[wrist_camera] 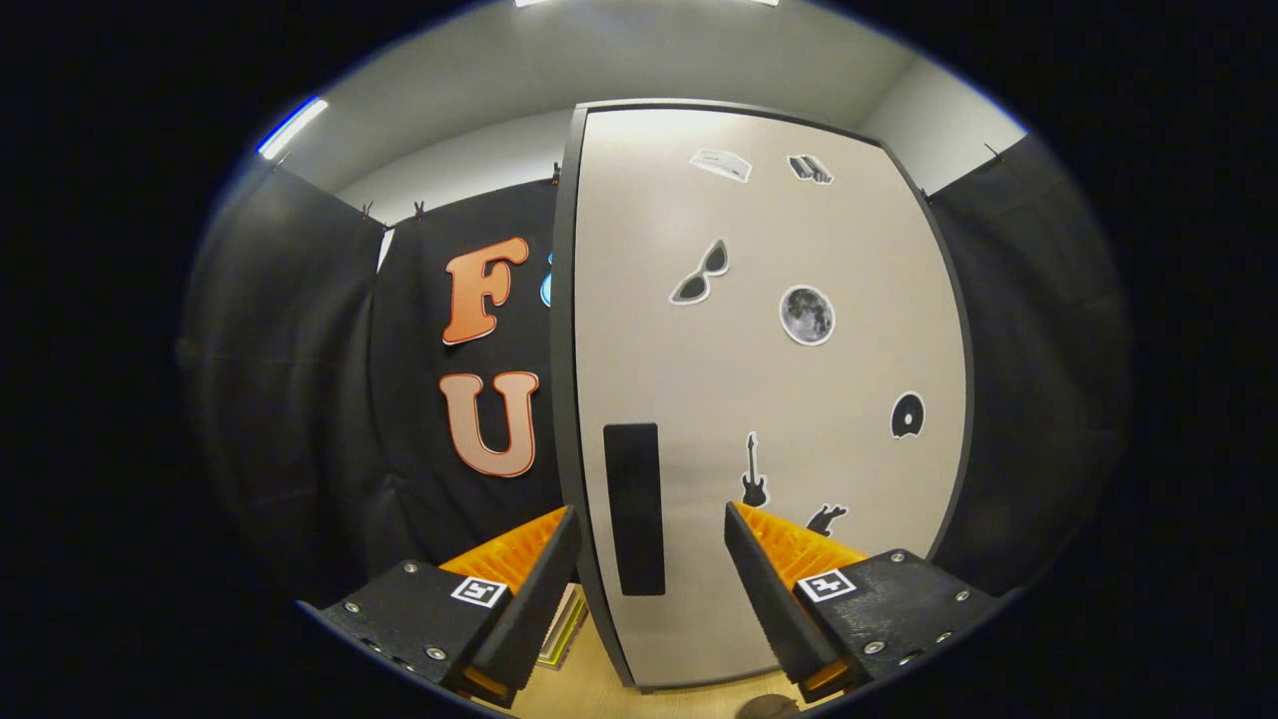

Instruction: Open the shoe cabinet door, grab the shoes and put them into the shoe cabinet, then close the shoe cabinet door.

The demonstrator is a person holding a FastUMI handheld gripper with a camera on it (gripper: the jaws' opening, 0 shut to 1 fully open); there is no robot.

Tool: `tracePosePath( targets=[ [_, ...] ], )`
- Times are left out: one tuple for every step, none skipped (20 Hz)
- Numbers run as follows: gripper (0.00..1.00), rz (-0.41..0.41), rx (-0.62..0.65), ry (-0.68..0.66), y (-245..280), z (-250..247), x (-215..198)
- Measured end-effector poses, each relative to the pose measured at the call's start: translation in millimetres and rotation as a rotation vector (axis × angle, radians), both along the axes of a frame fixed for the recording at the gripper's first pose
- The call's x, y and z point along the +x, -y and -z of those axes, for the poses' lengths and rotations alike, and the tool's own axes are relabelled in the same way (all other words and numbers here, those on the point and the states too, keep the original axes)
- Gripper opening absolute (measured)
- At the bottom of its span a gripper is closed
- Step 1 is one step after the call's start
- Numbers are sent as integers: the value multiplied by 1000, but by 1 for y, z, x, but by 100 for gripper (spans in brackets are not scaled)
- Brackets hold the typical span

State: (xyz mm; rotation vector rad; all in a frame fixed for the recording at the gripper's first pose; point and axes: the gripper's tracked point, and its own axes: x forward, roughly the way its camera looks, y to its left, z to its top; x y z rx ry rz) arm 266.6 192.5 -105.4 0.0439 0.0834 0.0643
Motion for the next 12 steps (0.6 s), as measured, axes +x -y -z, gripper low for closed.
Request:
tracePosePath(
  targets=[
    [89,-1,-3,-9,-2,4,8],
    [88,5,5,-21,-2,10,14],
    [85,2,22,-26,-5,14,20],
    [83,-9,36,-36,-8,18,25],
    [77,-18,41,-51,-10,22,28],
    [73,-23,40,-58,-11,25,30],
    [68,-27,36,-58,-12,25,32],
    [63,-28,30,-55,-12,26,34],
    [57,-24,20,-56,-12,28,36],
    [52,-17,6,-63,-11,31,38],
    [44,-16,-4,-56,-11,30,37],
    [42,-14,-15,-44,-13,30,39]
  ],
)
